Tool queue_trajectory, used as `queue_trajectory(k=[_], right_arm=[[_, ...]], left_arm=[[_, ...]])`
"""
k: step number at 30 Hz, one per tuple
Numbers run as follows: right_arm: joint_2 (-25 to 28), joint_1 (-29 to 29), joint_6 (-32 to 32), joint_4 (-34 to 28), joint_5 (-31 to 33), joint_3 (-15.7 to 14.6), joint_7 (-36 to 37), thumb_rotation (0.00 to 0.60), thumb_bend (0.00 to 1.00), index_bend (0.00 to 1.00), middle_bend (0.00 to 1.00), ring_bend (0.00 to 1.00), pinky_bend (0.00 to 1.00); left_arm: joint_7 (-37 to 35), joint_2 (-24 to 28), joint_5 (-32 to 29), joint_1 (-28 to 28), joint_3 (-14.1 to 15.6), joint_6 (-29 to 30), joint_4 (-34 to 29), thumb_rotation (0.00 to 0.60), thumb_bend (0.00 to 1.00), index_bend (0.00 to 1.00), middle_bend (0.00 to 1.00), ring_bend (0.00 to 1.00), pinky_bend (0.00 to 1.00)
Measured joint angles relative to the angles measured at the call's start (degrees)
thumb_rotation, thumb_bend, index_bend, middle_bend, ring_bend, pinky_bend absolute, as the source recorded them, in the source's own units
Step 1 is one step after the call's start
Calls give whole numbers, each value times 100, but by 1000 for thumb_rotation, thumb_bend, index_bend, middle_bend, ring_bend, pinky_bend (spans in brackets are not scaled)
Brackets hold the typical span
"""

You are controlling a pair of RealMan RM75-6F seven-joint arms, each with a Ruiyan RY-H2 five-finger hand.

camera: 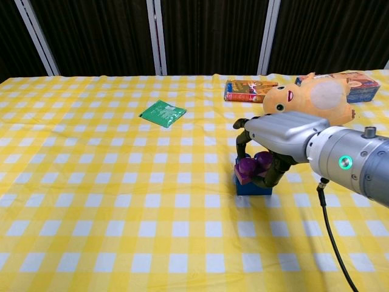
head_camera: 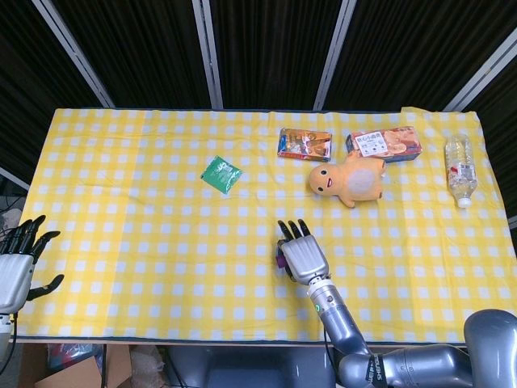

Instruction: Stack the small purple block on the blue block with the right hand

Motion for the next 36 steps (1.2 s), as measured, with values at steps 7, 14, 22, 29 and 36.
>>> queue_trajectory(k=[7,14,22,29,36], right_arm=[[-3,44,38,-5,72,-12,7,600,449,542,0,0,0],[37,65,71,-31,108,-25,48,600,448,542,0,0,0],[63,97,4,57,170,18,176,600,449,542,0,0,0],[66,117,-121,204,260,29,329,600,450,542,0,0,0],[74,143,-158,260,341,19,390,600,449,542,0,0,0]], left_arm=[[-29,6,21,4,13,8,0,600,243,201,0,0,100],[-9,4,15,0,19,-4,-10,600,243,201,0,0,100],[27,-8,4,-11,19,-22,-18,600,243,201,0,0,100],[51,-18,2,-17,23,-34,-18,600,243,201,0,0,100],[58,-26,-24,-29,15,-56,-7,600,243,201,0,0,100]])
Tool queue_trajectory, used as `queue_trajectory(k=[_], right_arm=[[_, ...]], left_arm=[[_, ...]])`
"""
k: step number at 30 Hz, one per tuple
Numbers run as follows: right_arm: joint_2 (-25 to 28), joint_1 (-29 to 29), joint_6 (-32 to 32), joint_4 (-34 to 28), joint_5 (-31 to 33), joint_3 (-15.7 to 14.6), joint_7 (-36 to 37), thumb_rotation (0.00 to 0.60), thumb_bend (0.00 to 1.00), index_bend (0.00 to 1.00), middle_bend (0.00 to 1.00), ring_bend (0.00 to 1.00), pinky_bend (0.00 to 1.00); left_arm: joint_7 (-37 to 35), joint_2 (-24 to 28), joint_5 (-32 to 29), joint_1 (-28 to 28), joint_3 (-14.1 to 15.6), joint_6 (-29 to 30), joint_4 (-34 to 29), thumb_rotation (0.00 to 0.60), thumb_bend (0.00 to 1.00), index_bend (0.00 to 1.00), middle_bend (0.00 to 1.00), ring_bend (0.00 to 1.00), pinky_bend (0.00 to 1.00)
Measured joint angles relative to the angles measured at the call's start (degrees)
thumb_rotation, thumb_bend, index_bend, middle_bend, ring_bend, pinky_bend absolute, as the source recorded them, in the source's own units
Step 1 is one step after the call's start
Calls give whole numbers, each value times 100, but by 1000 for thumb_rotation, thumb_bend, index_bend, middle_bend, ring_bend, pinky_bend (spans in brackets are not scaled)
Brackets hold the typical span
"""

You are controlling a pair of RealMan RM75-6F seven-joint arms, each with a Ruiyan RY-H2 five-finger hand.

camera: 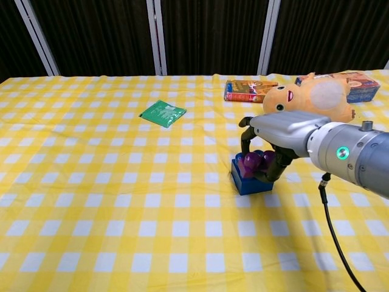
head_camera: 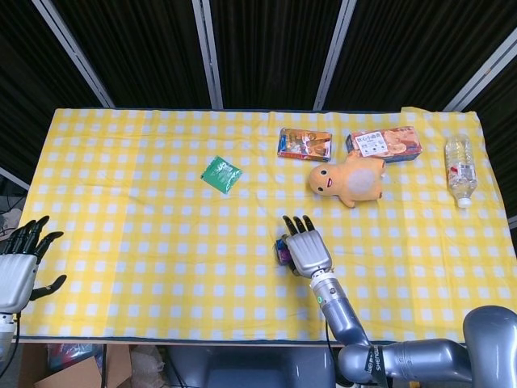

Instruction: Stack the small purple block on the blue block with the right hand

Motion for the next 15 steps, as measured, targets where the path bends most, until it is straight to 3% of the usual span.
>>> queue_trajectory(k=[15], right_arm=[[-3,-82,142,-11,-161,-169,117,600,449,542,0,0,0]], left_arm=[[-14,18,-13,12,-7,28,-17,600,243,201,0,0,100]])
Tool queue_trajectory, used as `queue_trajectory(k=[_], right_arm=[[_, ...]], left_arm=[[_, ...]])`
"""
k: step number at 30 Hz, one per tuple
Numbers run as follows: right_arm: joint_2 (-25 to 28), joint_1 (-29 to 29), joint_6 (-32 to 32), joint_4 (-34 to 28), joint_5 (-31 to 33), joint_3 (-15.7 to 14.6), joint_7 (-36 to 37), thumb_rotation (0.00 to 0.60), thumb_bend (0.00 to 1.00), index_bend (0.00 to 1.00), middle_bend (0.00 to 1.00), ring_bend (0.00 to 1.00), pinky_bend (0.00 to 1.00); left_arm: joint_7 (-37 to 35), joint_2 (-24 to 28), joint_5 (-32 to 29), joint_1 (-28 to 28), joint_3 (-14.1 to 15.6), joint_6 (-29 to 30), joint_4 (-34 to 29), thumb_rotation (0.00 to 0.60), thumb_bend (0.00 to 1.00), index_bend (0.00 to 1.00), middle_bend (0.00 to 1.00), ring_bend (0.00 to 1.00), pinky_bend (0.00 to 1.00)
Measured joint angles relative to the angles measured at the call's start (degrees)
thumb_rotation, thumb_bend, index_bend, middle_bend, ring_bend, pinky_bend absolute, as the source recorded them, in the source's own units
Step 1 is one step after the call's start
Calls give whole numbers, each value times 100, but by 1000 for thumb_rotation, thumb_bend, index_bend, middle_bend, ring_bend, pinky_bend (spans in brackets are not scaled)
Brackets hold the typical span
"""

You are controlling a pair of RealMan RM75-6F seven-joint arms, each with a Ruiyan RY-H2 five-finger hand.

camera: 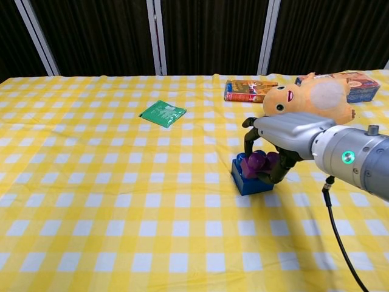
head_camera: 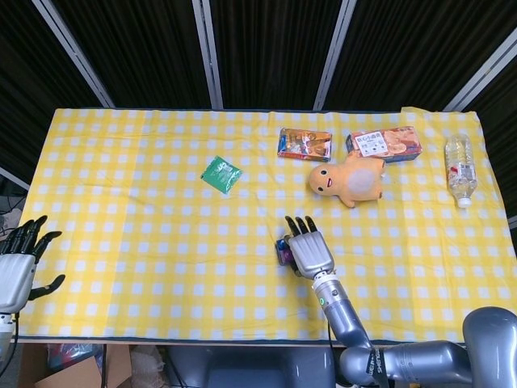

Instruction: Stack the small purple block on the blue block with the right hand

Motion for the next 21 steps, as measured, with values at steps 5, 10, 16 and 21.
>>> queue_trajectory(k=[5,10,16,21], right_arm=[[56,-65,87,-121,-76,-59,16,600,448,526,0,0,0],[113,-115,172,-249,-186,-117,25,600,449,388,0,0,0],[88,-82,7,-41,-248,-61,114,600,449,229,0,0,0],[83,-96,-8,-18,-303,-67,156,600,449,123,0,0,0]], left_arm=[[37,-7,10,-9,10,-19,-8,600,243,201,0,0,100],[77,-18,-18,-18,5,-40,-14,600,242,201,0,0,100],[95,-18,-23,-20,5,-43,-25,600,243,201,0,0,100],[102,-16,-24,-17,7,-38,-33,600,243,201,0,0,100]])
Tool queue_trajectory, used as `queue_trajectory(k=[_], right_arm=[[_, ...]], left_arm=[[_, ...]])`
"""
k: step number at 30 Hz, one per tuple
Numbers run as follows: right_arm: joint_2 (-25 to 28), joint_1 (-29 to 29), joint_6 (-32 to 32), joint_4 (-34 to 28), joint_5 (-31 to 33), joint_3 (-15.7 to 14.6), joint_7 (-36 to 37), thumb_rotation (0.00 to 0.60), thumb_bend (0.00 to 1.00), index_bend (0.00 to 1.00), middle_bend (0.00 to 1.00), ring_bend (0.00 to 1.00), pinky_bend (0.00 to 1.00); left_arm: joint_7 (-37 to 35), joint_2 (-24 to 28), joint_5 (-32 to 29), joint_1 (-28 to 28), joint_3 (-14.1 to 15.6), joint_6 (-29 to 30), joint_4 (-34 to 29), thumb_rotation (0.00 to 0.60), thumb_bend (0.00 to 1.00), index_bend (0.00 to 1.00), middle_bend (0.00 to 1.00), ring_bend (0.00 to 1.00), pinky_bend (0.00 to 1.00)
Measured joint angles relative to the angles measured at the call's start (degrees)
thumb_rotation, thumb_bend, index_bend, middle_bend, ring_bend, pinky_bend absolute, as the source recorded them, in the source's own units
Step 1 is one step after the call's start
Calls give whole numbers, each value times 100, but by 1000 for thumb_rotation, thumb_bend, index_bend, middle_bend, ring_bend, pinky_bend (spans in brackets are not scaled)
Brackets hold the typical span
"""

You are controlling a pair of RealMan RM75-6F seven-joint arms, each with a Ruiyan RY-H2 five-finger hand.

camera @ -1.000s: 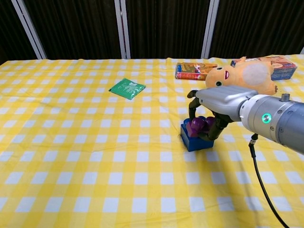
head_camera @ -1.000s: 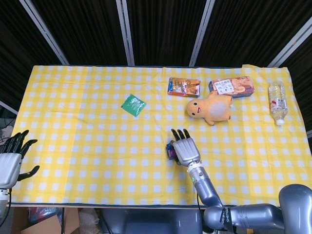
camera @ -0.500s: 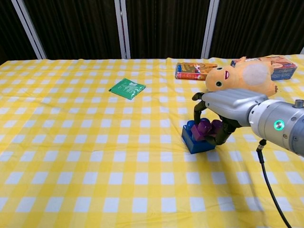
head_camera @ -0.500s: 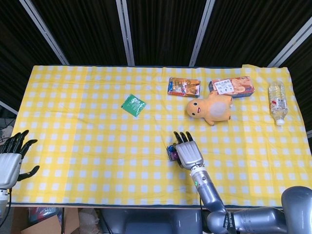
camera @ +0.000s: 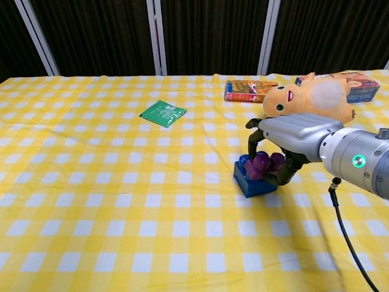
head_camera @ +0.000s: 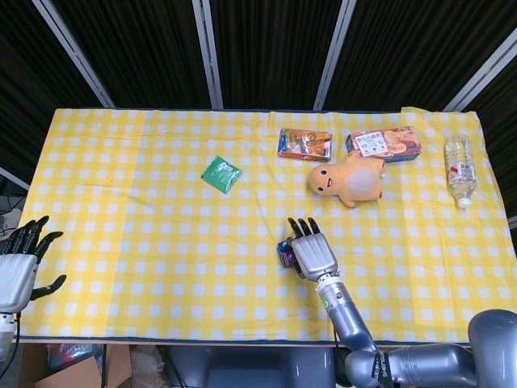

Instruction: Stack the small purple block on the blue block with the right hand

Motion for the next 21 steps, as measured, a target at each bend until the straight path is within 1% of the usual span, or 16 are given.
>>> queue_trajectory(k=[4,13,21], right_arm=[[0,-11,-6,4,-50,-8,17,600,449,98,0,0,0],[30,-26,-1,-60,-87,-8,9,600,449,92,0,0,0],[90,-48,111,-255,-143,-10,-54,600,449,75,0,0,0]], left_arm=[[-3,3,-4,0,-3,2,-1,600,243,201,0,0,100],[9,-3,-14,-8,-3,-15,8,600,243,201,0,0,100],[36,-11,-11,-9,4,-18,4,600,243,201,0,0,100]])
